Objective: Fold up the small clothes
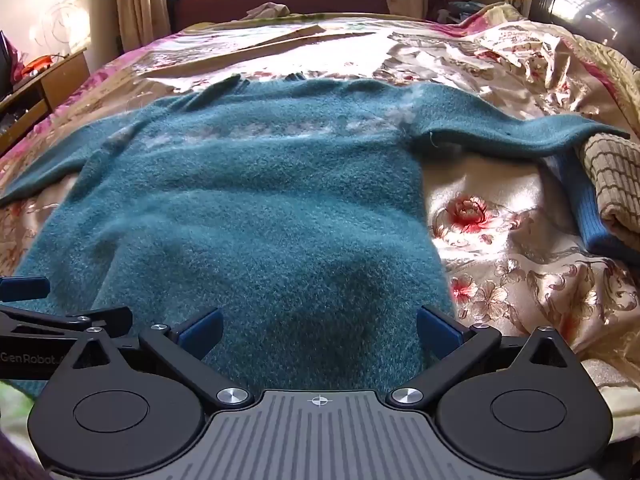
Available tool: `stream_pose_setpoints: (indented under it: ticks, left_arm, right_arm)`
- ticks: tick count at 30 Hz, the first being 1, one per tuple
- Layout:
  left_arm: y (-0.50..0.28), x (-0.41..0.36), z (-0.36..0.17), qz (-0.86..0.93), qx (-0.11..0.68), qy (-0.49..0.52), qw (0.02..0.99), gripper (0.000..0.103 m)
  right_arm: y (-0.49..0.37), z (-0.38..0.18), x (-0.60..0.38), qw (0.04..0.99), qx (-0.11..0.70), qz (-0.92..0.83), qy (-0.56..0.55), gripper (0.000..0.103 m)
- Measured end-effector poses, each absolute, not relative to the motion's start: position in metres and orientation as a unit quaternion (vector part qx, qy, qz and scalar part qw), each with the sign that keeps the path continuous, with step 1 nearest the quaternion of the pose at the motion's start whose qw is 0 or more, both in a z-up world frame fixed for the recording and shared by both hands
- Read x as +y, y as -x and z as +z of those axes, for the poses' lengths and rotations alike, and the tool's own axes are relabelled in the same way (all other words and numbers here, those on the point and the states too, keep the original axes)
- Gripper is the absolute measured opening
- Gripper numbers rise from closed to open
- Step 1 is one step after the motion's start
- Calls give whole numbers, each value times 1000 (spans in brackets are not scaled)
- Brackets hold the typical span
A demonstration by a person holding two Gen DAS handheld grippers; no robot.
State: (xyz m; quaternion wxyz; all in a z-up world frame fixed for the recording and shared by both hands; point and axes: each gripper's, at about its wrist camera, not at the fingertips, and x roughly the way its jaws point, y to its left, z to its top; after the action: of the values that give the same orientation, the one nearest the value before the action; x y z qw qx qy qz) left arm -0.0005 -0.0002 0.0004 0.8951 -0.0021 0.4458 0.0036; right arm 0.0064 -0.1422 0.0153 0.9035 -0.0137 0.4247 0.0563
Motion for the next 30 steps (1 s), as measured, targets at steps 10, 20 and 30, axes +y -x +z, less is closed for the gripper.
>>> stream_pose_setpoints:
  ticks: [10, 20, 30]
  left_arm:
    - [1, 1, -11, 8, 467, 8, 884, 103]
    - [1, -1, -11, 8, 469, 3, 883, 103]
    - [2, -1, -14, 10, 473, 6, 881, 103]
  right_arm:
    - [-4, 10, -141, 902, 426, 60, 20, 103]
    - [-3, 8, -138, 899, 433, 65, 23, 103]
    - [-3, 5, -137, 895, 440, 67, 26, 103]
